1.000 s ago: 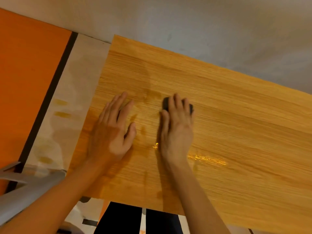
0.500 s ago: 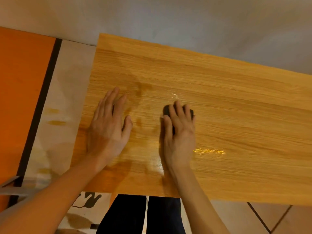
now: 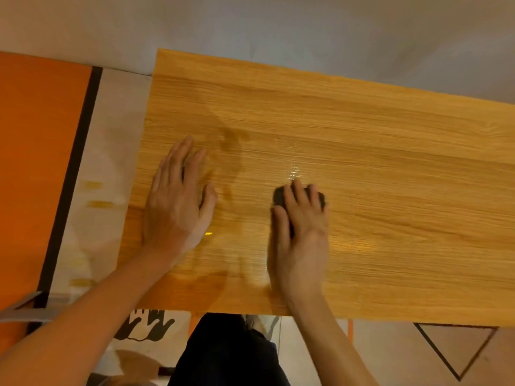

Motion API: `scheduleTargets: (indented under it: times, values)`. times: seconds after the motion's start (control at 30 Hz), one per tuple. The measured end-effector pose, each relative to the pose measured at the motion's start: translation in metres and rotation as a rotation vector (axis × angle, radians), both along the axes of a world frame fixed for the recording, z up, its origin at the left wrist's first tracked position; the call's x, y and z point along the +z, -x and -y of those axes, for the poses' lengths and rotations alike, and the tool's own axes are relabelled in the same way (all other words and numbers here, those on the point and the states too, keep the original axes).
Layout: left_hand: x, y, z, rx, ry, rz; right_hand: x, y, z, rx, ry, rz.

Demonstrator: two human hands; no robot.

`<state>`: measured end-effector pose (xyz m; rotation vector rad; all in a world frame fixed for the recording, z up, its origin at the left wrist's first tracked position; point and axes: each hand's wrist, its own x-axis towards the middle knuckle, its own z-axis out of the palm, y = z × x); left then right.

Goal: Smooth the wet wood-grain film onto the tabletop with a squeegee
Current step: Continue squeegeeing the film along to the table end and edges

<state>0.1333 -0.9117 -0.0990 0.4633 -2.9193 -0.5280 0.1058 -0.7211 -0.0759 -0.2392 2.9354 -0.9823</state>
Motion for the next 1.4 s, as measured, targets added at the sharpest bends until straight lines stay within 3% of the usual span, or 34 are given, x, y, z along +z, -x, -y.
scheduleTargets:
  times: [0.1,0.17,0.23,0.33,0.43,0.6,0.7,0.77,0.87,0.97,1.13,1.27,1.33,1.4]
  values:
    - [0.001,-0.001,-0.002,0.004,-0.014,0.004,0.001,-0.022,0.033,0.316,-0.052,-0.025]
    - [0.002,0.0,-0.002,0.005,-0.024,0.008,0.002,-0.011,0.011,0.42,-0.105,-0.04]
    - [0.003,0.001,-0.001,0.0,-0.036,0.012,0.003,0.005,-0.031,0.333,-0.101,-0.018]
    - [0.002,0.001,0.0,-0.007,-0.046,0.028,0.007,0.018,-0.097,0.0,-0.029,0.055]
    - [0.003,0.001,0.001,-0.006,-0.045,0.044,0.005,0.003,-0.085,-0.206,0.003,0.062]
    - [0.005,0.001,0.001,-0.004,-0.046,0.057,-0.001,-0.047,0.025,0.173,-0.102,-0.051]
    - [0.005,-0.001,0.001,-0.021,-0.058,0.075,-0.001,-0.041,0.001,0.371,-0.182,-0.065]
    - [0.007,-0.001,0.003,-0.034,-0.087,0.093,0.001,-0.03,-0.049,0.306,-0.178,-0.039]
    - [0.013,-0.004,0.004,-0.048,-0.119,0.132,0.005,-0.019,-0.109,-0.018,-0.074,0.051]
    - [0.02,-0.022,0.0,-0.053,-0.137,0.131,0.001,-0.03,-0.087,-0.2,-0.045,0.059]
    - [0.016,-0.055,-0.016,-0.038,-0.141,0.113,-0.004,-0.066,0.017,0.11,-0.09,-0.012]
    - [0.008,-0.062,-0.023,-0.045,-0.072,0.102,0.0,-0.058,-0.019,0.368,-0.173,-0.019]
    - [0.004,-0.063,-0.024,-0.049,-0.047,0.086,0.002,-0.046,-0.07,0.307,-0.19,-0.02]
    - [0.002,-0.062,-0.024,-0.05,-0.033,0.077,0.006,-0.037,-0.115,0.095,-0.135,0.035]
